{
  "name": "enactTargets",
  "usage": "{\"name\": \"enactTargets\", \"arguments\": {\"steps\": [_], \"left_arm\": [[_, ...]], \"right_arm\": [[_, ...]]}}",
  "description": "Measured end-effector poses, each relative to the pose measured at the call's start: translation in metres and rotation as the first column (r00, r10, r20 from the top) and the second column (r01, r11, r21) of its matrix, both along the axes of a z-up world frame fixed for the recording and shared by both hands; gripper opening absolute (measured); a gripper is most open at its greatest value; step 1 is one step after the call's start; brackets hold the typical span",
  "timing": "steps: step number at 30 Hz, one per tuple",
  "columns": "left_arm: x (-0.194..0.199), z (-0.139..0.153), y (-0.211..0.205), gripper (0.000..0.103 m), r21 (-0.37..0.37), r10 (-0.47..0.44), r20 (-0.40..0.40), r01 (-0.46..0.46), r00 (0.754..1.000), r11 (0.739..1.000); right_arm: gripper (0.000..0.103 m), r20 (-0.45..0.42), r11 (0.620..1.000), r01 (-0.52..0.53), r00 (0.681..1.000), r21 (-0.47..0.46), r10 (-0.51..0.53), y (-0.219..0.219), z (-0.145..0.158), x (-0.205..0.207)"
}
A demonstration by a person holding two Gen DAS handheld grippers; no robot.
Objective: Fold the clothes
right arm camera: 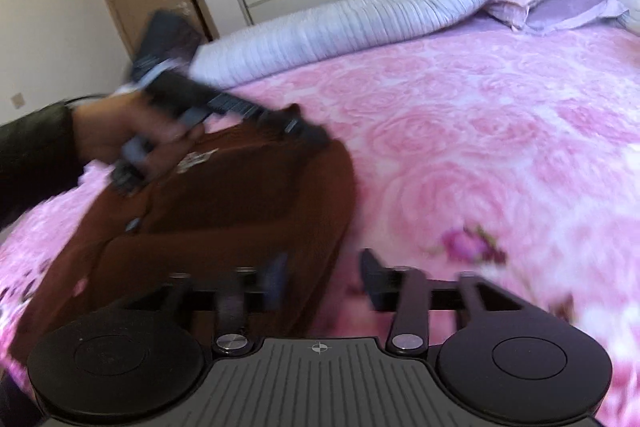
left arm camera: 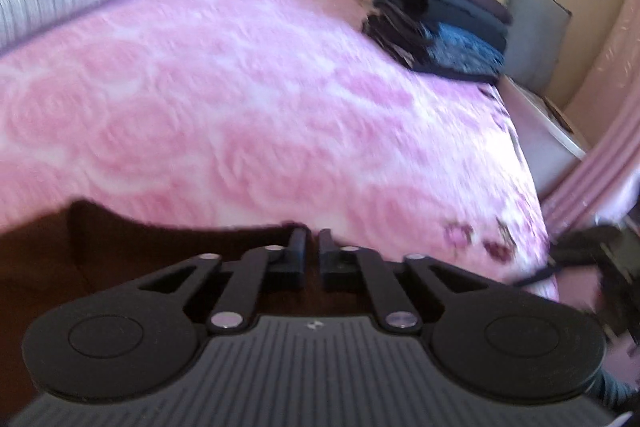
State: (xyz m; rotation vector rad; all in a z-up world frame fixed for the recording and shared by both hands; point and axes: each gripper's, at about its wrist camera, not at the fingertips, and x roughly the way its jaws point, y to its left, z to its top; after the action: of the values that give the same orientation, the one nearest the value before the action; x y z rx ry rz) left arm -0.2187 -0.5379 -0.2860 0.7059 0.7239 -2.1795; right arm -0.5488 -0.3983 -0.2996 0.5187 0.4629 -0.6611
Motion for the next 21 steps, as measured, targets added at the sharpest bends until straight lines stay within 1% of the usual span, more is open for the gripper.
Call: {"name": "enactTargets", "arguments": {"steps": [1,2,3,5,7,9,11,13,14,15,17,19,21], "left_arm": [[-0.002,0.004,-0.003,0.0,-0.013,0.01,0.002,-0.01,1.0,1.0],[-0.005,0.007,-0.005,0.0,-0.02,0.013,0.003,-0.013,1.0,1.0],[-0.008,0.009,-0.005,0.0,-0.025,0.007,0.016,-0.007,1.0,1.0],[-0.015,0.013,-0.006,0.0,-0.034,-0.004,0.042,0.006,0.999,0.999],[-0.022,0.016,-0.003,0.0,-0.046,-0.012,0.075,0.016,0.997,0.999],[-0.027,0.018,0.004,0.001,-0.063,-0.019,0.112,0.027,0.994,0.998],[-0.024,0.021,0.013,0.004,-0.077,-0.022,0.141,0.033,0.99,0.996],[-0.019,0.025,0.021,0.005,-0.095,-0.017,0.17,0.034,0.985,0.995],[-0.016,0.027,0.026,0.005,-0.104,-0.013,0.183,0.033,0.983,0.994],[-0.011,0.029,0.029,0.005,-0.111,-0.003,0.192,0.025,0.981,0.994],[0.0,0.033,0.037,0.006,-0.116,0.015,0.187,0.007,0.982,0.993],[0.01,0.034,0.045,0.012,-0.116,0.033,0.187,-0.012,0.982,0.993],[0.014,0.031,0.053,0.013,-0.117,0.038,0.212,-0.013,0.977,0.993]], "right_arm": [[0.057,0.009,1.0,-0.017,1.0,-0.016,0.017,0.014,0.001,-0.007],[0.06,0.006,0.997,-0.057,0.998,-0.046,0.058,0.03,0.002,-0.012],[0.063,-0.021,0.991,-0.104,0.995,-0.086,0.103,0.049,0.002,-0.016],[0.066,-0.111,0.969,-0.183,0.98,-0.166,0.166,0.085,-0.002,-0.015],[0.066,-0.218,0.941,-0.251,0.955,-0.227,0.202,0.114,-0.011,-0.003],[0.066,-0.262,0.931,-0.244,0.95,-0.27,0.173,0.121,-0.018,0.01],[0.066,-0.302,0.92,-0.236,0.943,-0.313,0.139,0.128,-0.024,0.023],[0.066,-0.232,0.943,-0.158,0.968,-0.293,0.091,0.115,-0.021,0.028],[0.066,-0.231,0.944,-0.127,0.971,-0.303,0.056,0.109,-0.02,0.031],[0.063,-0.232,0.944,-0.096,0.972,-0.315,0.021,0.103,-0.019,0.033],[0.058,-0.243,0.936,-0.044,0.969,-0.351,-0.046,0.096,-0.016,0.027],[0.058,-0.24,0.921,0.042,0.96,-0.388,-0.145,0.092,-0.013,0.011],[0.058,-0.238,0.923,0.118,0.947,-0.366,-0.215,0.088,-0.015,-0.005]]}}
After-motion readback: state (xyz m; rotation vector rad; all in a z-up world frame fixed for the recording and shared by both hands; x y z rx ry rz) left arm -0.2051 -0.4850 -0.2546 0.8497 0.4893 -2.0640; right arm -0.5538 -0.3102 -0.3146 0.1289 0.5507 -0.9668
